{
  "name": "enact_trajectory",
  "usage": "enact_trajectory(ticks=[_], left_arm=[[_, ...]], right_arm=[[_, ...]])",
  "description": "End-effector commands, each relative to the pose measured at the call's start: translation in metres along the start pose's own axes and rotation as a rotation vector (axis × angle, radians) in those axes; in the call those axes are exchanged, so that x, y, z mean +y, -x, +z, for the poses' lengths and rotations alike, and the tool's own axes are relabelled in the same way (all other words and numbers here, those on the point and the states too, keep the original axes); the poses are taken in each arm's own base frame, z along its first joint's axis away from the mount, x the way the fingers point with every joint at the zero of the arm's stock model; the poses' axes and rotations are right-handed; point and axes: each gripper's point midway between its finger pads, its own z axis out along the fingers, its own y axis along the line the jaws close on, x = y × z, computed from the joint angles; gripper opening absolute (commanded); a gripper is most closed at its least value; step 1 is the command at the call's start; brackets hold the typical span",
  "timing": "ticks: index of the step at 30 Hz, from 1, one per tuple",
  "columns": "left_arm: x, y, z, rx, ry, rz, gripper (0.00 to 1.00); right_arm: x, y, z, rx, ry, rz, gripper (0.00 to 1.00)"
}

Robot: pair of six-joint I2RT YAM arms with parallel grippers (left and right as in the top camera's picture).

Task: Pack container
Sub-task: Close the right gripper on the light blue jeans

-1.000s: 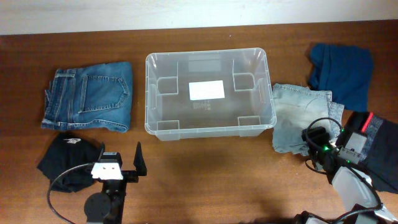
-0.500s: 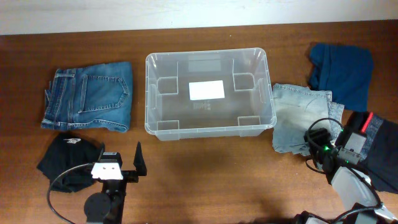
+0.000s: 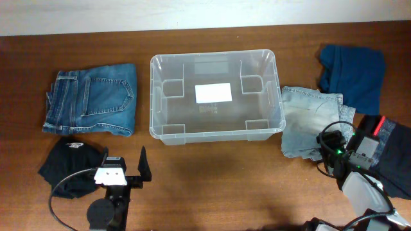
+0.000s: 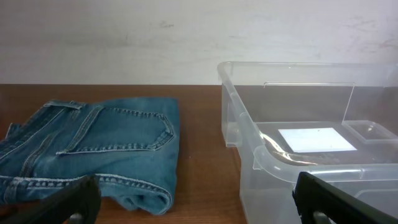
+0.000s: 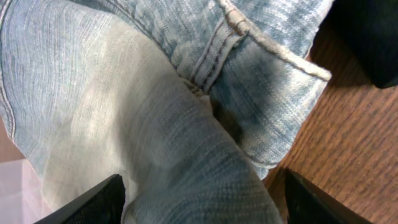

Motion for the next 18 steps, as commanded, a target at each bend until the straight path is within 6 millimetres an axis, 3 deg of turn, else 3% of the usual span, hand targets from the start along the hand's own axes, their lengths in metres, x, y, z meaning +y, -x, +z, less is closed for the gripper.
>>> enact_trajectory(ticks=[1, 8, 14, 18], left_arm=[[0.000, -0.001, 0.000, -0.003, -0.004, 0.015, 0.99], [0.000, -0.001, 0.000, -0.004, -0.005, 0.015, 0.99], [0.000, -0.001, 0.000, -0.003, -0.005, 0.015, 0.99], [-0.001, -0.001, 0.000, -0.003, -0.005, 0.015, 1.00]], right_arm=[[-0.007, -0.005, 0.003, 0.002, -0.022, 0.027, 0.76], [-0.008, -0.005, 0.007, 0.004, -0.024, 0.028, 0.75], [-0.012, -0.011, 0.024, 0.042, -0.022, 0.032, 0.75], [-0.012, -0.014, 0.029, 0.061, -0.016, 0.034, 0.68]])
